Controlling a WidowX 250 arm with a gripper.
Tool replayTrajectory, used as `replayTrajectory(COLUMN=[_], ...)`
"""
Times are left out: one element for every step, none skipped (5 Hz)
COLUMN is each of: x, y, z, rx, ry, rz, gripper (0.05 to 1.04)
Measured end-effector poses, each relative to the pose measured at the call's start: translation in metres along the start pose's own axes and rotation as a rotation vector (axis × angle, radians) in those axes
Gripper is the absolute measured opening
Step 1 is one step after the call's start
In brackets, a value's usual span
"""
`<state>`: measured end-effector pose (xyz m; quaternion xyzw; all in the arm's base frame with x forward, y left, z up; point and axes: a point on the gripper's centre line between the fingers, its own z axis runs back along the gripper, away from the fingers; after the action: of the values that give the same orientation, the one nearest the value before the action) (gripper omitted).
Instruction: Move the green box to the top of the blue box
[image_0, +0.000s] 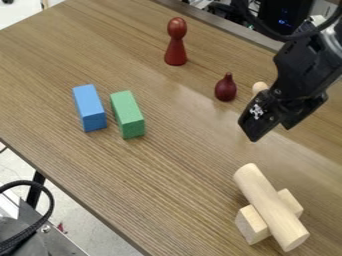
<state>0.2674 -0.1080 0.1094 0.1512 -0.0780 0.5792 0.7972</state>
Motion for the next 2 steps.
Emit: replayTrajectory(x=[-0.0025,0.0067], y=[0.0007,0.0017], z=[-0.0076,-0.0123], rx=[0.027,0.054], ry=[-0.003,-0.002], rz=[-0.007,0.013], gripper=[1.001,1.001])
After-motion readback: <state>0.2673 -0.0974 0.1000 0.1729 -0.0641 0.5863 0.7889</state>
